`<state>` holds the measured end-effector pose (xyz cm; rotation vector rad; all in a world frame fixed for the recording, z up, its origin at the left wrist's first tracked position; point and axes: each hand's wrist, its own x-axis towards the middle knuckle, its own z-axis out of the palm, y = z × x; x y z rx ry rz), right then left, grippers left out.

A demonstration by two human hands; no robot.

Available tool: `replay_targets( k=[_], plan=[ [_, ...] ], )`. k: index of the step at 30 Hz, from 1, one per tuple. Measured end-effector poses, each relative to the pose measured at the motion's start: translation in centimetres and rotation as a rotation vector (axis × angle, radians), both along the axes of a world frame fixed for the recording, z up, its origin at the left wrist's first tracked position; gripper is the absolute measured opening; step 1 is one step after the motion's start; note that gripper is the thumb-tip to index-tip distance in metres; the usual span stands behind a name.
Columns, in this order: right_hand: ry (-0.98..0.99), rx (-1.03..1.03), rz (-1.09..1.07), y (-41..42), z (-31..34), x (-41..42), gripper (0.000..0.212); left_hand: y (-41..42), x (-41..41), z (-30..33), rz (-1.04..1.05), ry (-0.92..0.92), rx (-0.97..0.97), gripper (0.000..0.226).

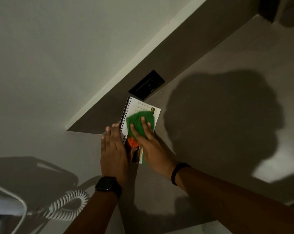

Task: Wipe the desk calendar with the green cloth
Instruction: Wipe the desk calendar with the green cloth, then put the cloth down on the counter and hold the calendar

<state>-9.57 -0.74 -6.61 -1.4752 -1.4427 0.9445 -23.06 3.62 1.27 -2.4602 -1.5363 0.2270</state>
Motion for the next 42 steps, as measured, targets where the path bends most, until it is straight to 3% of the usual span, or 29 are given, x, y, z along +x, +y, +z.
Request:
replay_targets(
  k=[5, 8, 14, 17, 21, 28, 31, 34, 36, 38, 40, 42],
  plan=[
    [0.183, -0.187, -0.025, -2.6, 1.1, 6.2, 0.069, -0.4, 0.6, 0.8, 0.034, 0.000, 0.014, 0.104],
    [0.150, -0.231, -0.070, -3.7, 2.7, 13.2, 0.062, -1.2, 4.2, 0.9, -0.038, -0.133, 0.038, 0.101],
    [-0.325, -0.278, -0.120, -4.8, 5.0, 27.3, 0.064, -3.5, 18.8, -3.5, 0.025, -0.459, -0.125, 0.102],
    [-0.639, -0.316, -0.123, -4.6, 3.2, 31.8, 0.067, -3.9, 23.8, -7.2, 0.033, -0.495, -0.264, 0.104],
    [-0.895, -0.382, -0.067, -4.5, -0.4, 34.3, 0.065, -4.0, 26.2, -11.6, 0.036, -0.475, -0.303, 0.100],
    [-1.044, -0.347, -0.078, -4.5, -2.5, 34.2, 0.078, -4.1, 25.8, -14.7, 0.049, -0.460, -0.229, 0.092],
    [-1.061, -0.356, -0.098, -4.0, -1.1, 32.9, 0.083, -4.3, 25.6, -13.8, 0.072, -0.538, -0.261, 0.095],
    [-0.911, -0.193, -0.079, -2.3, 0.9, 29.2, 0.071, -6.1, 24.2, -12.0, 0.336, -0.892, -0.232, 0.102],
    [-0.594, -0.111, 0.009, -0.6, 1.6, 25.3, 0.061, -8.1, 22.4, -10.9, 0.554, -1.227, -0.126, 0.103],
    [-0.315, -0.176, 0.095, 1.3, 2.3, 20.9, 0.054, -9.6, 19.7, -10.0, 0.744, -1.455, 0.027, 0.102],
    [-0.165, -0.243, 0.126, 3.2, 2.7, 17.1, 0.052, -10.0, 16.4, -9.5, 0.883, -1.590, 0.153, 0.097],
    [-0.058, -0.300, 0.121, 4.8, 2.9, 14.4, 0.054, -9.9, 13.5, -9.3, 0.892, -1.686, 0.232, 0.089]
  ],
)
